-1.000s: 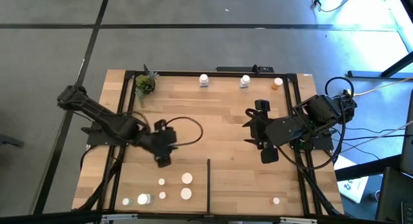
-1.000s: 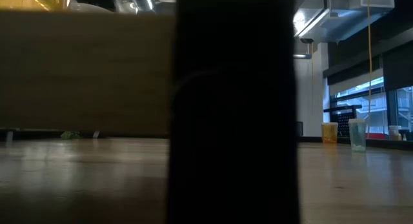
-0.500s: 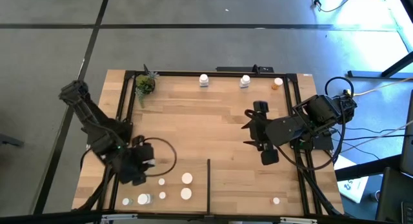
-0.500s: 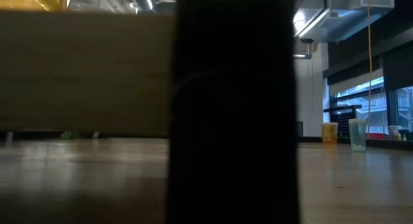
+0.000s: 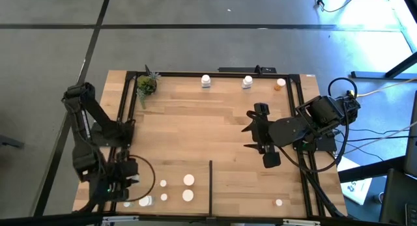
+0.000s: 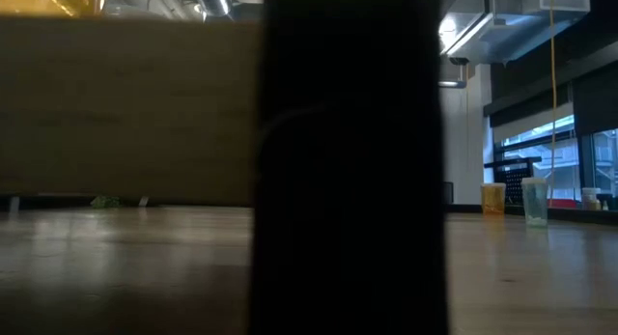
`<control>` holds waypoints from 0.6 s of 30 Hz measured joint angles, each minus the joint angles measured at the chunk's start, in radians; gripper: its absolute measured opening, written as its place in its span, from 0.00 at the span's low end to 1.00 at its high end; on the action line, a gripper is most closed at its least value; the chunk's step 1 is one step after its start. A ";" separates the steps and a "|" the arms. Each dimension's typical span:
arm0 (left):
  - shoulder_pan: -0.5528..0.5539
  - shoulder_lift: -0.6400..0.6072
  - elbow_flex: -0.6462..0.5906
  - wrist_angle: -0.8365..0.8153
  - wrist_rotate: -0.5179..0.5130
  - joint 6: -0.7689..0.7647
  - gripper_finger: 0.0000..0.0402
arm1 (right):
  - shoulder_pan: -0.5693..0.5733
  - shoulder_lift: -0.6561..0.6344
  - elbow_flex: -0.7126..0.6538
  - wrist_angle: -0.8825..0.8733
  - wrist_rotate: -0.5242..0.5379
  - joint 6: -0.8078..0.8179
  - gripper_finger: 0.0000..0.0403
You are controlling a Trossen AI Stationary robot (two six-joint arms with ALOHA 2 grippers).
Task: Pick and place medicine bottles onto shelf by color
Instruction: Put the bottom green pill bottle on the shelf aligned with the other green pill bottle
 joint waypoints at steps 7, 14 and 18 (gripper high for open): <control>-0.085 0.093 0.000 0.001 -0.004 -0.099 0.25 | 0.000 0.001 0.000 0.030 -0.007 0.000 0.53; -0.130 0.178 0.000 0.001 -0.030 -0.187 0.25 | 0.000 0.001 0.000 0.042 -0.009 0.001 0.53; -0.141 0.213 0.000 0.002 -0.025 -0.213 0.25 | 0.000 0.001 0.000 0.051 -0.032 0.000 0.53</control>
